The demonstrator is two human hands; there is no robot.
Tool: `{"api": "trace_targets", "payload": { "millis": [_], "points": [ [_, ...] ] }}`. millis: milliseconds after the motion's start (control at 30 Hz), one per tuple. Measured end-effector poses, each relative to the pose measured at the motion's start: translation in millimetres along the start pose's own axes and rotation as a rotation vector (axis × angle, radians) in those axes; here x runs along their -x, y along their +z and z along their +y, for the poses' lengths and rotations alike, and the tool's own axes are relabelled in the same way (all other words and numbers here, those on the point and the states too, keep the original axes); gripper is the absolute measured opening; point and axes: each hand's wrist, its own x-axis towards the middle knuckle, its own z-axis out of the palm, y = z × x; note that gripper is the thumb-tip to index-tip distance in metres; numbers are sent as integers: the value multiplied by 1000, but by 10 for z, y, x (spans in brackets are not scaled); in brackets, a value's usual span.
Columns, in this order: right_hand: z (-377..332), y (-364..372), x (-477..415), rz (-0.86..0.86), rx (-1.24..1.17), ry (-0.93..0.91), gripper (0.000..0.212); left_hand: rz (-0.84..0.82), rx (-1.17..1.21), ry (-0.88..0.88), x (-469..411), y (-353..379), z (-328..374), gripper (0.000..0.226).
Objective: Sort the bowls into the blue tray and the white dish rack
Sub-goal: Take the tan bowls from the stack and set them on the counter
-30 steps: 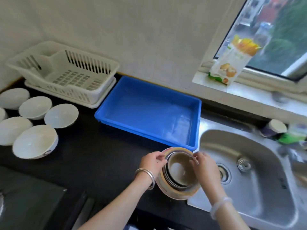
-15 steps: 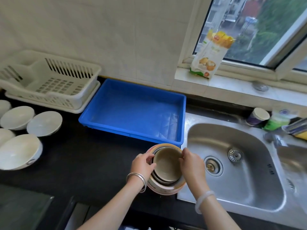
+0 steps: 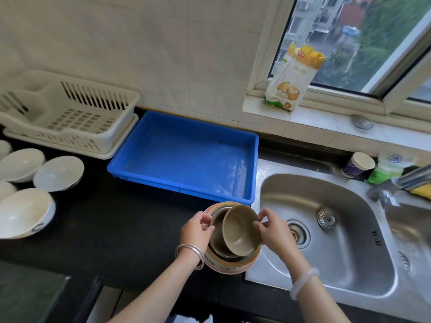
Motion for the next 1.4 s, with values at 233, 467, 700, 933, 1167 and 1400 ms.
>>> {"api": "trace_targets", "payload": {
  "millis": [233,467,700,933,1167,1400],
  "points": [
    [-138,-96,-4,-36,-257,9,11,40,70,-38,-48,-201,67,16],
    [-631,-53,-46,-29,-450,-68,11,146,280,-71,-103,-691,-1,20],
    [-1181,423,-196,-82,-371,-143,14,339,387,-184,-108,-1333,-423,15],
    [-1683,1288,-424,-279,-400,-96,12,555,543,-359,-64,-1907,-1092,14],
    [-2212,2190,-648,-361,-351,-50,12,721,644,-509,-147,-2296,-1629,16],
    [-2538,2778,-741,-403,-337,50,11,784,723,-571,-262,-2471,-1861,16]
  ]
}}
